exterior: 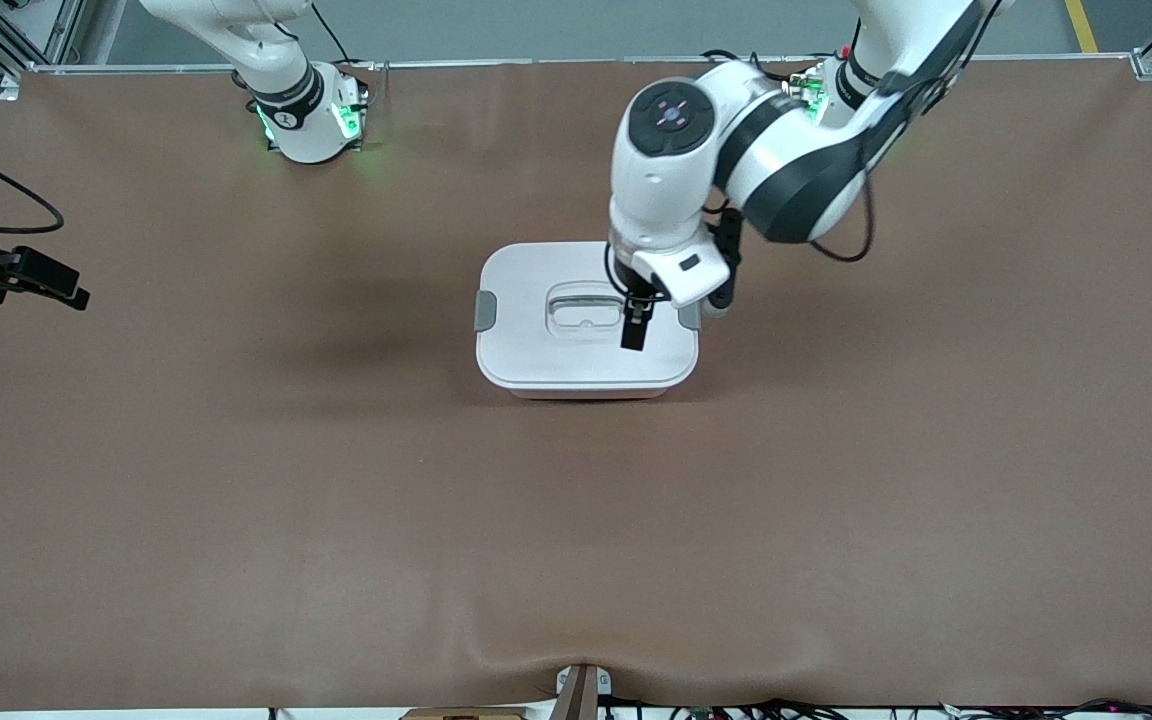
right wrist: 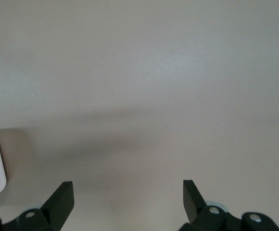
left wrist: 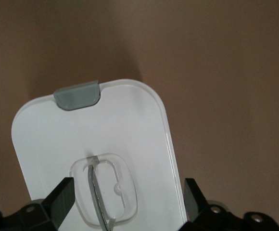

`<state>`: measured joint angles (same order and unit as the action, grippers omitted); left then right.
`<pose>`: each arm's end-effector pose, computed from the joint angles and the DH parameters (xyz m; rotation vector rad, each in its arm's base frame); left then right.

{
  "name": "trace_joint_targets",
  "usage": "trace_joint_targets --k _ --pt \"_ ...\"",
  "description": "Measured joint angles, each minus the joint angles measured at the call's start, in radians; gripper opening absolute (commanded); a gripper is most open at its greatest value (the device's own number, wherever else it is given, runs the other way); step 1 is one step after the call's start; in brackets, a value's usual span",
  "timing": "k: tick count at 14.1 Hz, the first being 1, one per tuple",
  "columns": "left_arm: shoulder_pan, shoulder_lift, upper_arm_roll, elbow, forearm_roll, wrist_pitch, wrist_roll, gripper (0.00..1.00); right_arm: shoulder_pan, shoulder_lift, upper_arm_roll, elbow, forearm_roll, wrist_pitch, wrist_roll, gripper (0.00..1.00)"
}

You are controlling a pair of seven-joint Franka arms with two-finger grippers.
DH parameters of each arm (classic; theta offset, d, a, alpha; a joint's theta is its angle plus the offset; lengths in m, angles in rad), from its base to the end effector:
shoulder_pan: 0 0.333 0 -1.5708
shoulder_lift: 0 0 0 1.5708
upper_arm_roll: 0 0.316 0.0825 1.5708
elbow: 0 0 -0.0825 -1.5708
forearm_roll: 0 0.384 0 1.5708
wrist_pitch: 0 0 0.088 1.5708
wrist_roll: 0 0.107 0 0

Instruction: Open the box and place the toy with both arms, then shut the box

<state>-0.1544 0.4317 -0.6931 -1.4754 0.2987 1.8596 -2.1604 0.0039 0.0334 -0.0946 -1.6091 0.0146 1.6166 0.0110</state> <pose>0.5119 -0.4358 0.4786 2.4713 1.8548 0.0347 0.5650 -0.0490 0.5917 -3.1248 0.1604 0.0395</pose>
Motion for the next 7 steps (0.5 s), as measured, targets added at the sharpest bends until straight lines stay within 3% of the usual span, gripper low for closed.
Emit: trace_joint_targets --k 7 --pt "0.188 -0.093 0.002 0.015 -0.018 -0.094 0.609 1.0 0.0 0.0 0.0 0.0 0.0 0.019 0.002 1.0"
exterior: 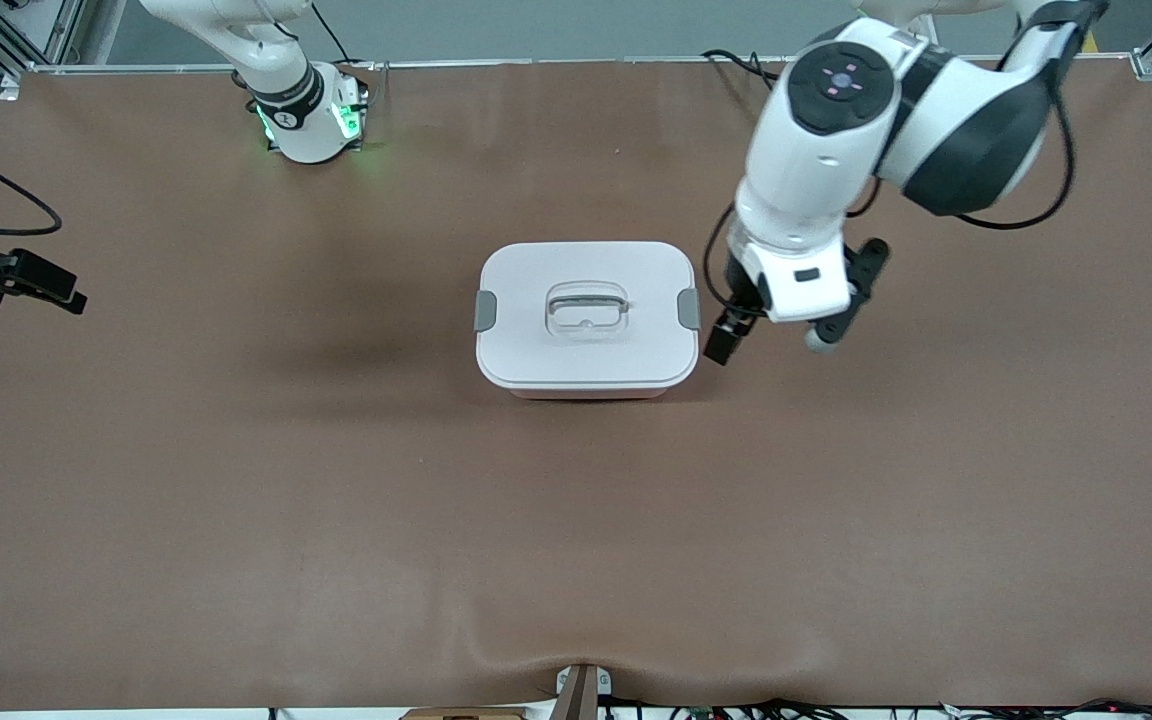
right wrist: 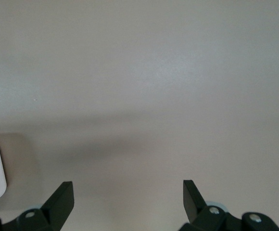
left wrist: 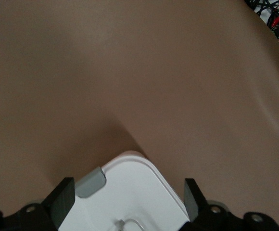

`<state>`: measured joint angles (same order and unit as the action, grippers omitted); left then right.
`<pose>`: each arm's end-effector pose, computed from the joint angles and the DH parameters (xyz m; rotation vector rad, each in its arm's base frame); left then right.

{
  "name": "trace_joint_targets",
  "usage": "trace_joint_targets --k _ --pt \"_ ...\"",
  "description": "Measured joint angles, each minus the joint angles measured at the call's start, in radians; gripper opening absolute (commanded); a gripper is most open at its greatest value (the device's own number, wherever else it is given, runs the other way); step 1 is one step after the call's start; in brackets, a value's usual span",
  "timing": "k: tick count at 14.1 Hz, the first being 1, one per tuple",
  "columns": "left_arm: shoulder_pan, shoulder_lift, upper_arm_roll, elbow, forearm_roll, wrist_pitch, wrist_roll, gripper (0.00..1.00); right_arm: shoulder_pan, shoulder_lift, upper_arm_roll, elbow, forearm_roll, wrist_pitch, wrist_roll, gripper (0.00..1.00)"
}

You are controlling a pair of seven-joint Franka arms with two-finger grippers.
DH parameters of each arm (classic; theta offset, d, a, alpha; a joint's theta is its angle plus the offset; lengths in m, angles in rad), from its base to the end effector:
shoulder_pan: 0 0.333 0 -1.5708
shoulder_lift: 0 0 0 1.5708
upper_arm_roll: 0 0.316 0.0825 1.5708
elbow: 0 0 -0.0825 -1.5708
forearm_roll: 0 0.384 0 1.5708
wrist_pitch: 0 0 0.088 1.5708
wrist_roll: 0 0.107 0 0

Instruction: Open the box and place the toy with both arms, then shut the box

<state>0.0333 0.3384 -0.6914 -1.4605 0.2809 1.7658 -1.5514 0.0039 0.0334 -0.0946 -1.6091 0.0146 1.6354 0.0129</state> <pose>0.5628 -0.3266 0.5291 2.8321 1.3292 0.1207 0.5670 -0.0492 0.5933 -3.1256 0.1635 0.0102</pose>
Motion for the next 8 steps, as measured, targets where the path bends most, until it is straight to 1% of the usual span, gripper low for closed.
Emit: trace_joint_targets --k 3,6,8 --pt "0.096 -0.03 0.002 0.006 0.0 -0.067 0.296 1.0 0.0 0.0 0.0 0.0 0.0 0.0 0.001 1.0" --pt "0.239 -0.073 0.003 0.009 -0.001 -0.126 0.635 1.0 0.0 0.001 0.001 -0.001 0.0 0.0 0.002 1.0" --pt "0.316 -0.097 0.003 0.01 -0.002 -0.148 0.825 1.0 0.0 0.001 0.001 -0.001 0.0 0.0 0.002 1.0"
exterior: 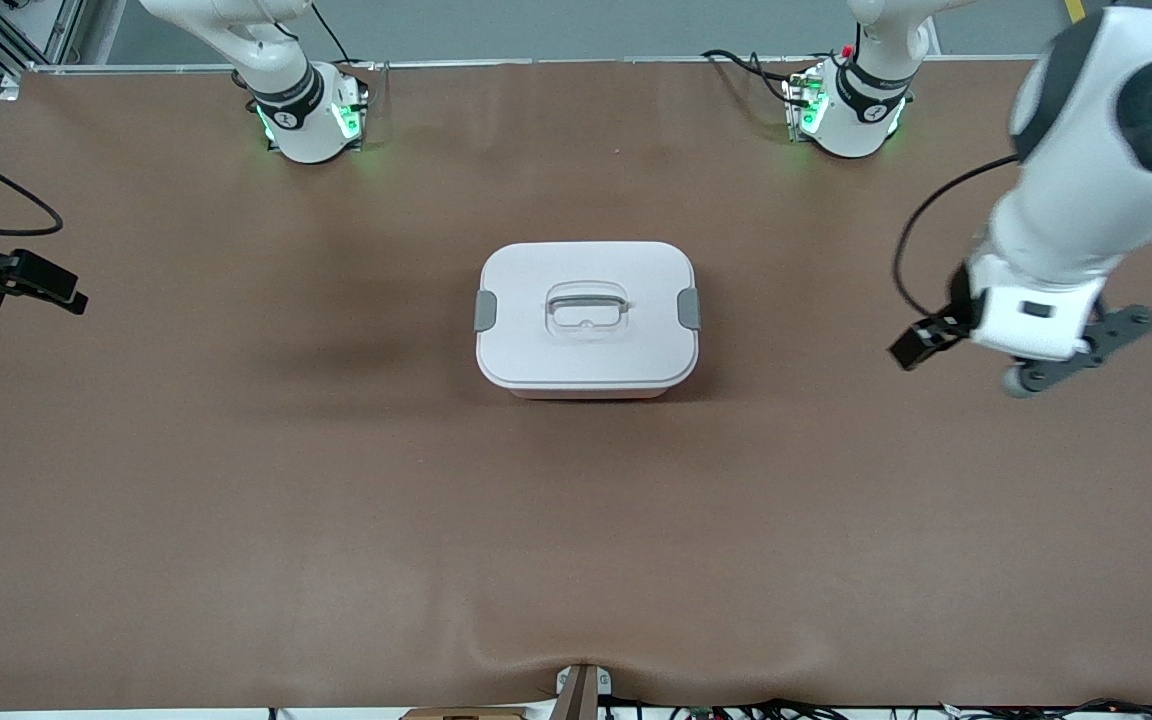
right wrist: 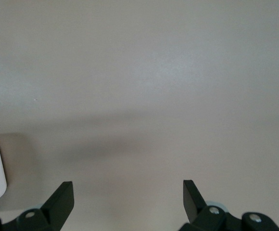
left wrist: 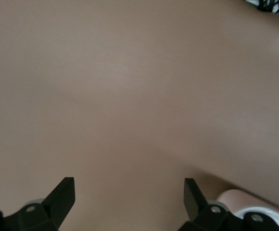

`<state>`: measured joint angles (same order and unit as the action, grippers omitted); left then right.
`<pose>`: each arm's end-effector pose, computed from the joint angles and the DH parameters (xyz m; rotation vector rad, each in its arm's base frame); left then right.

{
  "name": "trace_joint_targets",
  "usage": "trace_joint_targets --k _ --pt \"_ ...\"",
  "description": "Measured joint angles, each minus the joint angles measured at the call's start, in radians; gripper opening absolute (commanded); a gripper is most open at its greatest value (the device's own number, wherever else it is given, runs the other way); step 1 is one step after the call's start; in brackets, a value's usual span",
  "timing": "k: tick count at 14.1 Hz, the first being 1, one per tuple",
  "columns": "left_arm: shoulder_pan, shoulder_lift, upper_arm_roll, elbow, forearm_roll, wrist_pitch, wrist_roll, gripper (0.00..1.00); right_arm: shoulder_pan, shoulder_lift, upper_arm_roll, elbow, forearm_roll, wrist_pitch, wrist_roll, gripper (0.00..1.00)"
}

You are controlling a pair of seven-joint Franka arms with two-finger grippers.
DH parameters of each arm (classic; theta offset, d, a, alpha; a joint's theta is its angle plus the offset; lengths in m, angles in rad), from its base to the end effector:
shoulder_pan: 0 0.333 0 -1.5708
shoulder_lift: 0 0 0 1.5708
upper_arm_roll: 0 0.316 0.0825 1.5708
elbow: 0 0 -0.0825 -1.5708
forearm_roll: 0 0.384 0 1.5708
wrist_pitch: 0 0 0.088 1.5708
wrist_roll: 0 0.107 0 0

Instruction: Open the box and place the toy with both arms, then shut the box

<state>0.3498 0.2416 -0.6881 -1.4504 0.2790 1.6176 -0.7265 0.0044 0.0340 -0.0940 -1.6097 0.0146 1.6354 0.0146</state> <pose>0.6037 -0.1337 0.5723 -2.9661 -0.5784 -0.0702 0.5672 -0.0486 0.5927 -3.1256 0.1645 0.0121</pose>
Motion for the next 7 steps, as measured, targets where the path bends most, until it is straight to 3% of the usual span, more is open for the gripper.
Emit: trace_joint_targets --k 3,7 --pt "0.069 -0.038 0.0 0.006 -0.003 -0.045 0.237 1.0 0.0 0.0 0.0 0.0 0.0 0.0 0.0 1.0" --pt "0.197 -0.103 0.004 0.02 -0.098 -0.097 0.499 1.0 0.0 0.0 0.0 -0.001 0.0 0.0 0.0 1.0"
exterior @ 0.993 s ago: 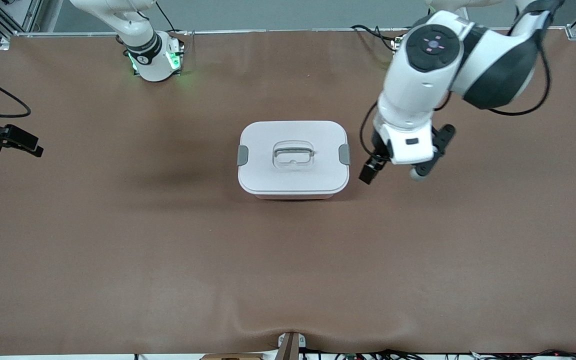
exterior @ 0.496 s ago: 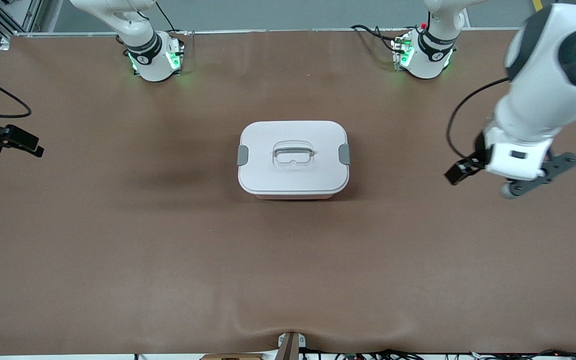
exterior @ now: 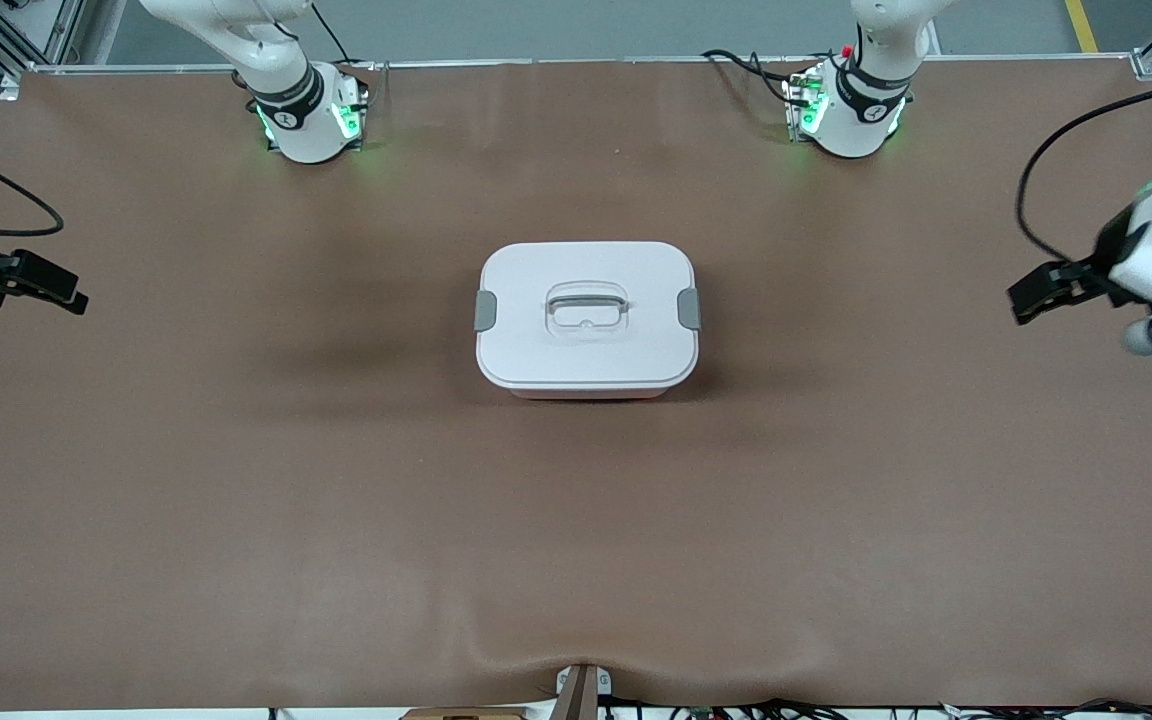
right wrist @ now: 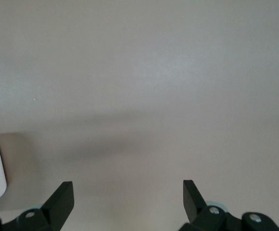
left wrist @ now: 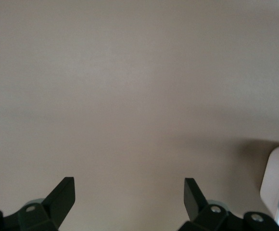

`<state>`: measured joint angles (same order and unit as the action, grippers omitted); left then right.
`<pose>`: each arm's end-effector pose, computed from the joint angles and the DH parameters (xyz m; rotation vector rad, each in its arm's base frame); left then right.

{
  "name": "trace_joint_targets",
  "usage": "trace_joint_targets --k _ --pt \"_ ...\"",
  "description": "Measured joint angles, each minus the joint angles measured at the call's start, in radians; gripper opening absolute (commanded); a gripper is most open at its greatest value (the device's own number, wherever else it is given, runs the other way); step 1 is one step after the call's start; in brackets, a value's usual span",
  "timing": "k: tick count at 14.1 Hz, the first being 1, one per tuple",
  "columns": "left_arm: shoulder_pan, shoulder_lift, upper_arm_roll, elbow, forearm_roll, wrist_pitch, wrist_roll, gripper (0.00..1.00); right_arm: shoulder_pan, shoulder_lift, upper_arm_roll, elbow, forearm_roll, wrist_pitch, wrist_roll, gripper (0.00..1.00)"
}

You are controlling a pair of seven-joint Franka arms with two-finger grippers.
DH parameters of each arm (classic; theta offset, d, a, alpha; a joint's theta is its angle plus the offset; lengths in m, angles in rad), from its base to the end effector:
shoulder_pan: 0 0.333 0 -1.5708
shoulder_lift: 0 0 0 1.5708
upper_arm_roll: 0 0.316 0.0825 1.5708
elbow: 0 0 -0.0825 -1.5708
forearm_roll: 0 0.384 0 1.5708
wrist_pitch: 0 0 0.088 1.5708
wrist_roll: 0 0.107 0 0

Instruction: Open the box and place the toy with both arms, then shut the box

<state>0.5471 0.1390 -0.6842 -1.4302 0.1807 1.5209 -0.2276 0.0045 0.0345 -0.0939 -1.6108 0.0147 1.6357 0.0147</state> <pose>0.5842 -0.0317 0.6237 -3.0431 -0.1552 0.0010 0.5673 -0.0485 0.5919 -3.1255 0.1644 0.0141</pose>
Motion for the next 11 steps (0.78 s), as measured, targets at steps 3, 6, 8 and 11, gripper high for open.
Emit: trace_joint_targets --k 3,6,8,11 --pt "0.071 -0.023 0.002 0.002 -0.027 -0.011 0.128 1.0 0.0 0.0 -0.001 0.0 0.0 0.0 0.0 1.0" --pt "0.055 -0.038 0.021 0.002 -0.069 -0.017 0.155 1.0 0.001 0.0 0.0 -0.001 0.0 -0.001 0.0 1.0" --pt "-0.042 -0.071 0.133 0.002 -0.119 -0.04 0.173 1.0 0.006 0.0 0.001 -0.001 0.0 -0.002 0.0 1.0" --pt "-0.256 -0.116 0.357 -0.005 -0.13 -0.075 0.196 1.0 -0.002 0.0 -0.007 -0.003 0.0 -0.004 0.0 1.0"
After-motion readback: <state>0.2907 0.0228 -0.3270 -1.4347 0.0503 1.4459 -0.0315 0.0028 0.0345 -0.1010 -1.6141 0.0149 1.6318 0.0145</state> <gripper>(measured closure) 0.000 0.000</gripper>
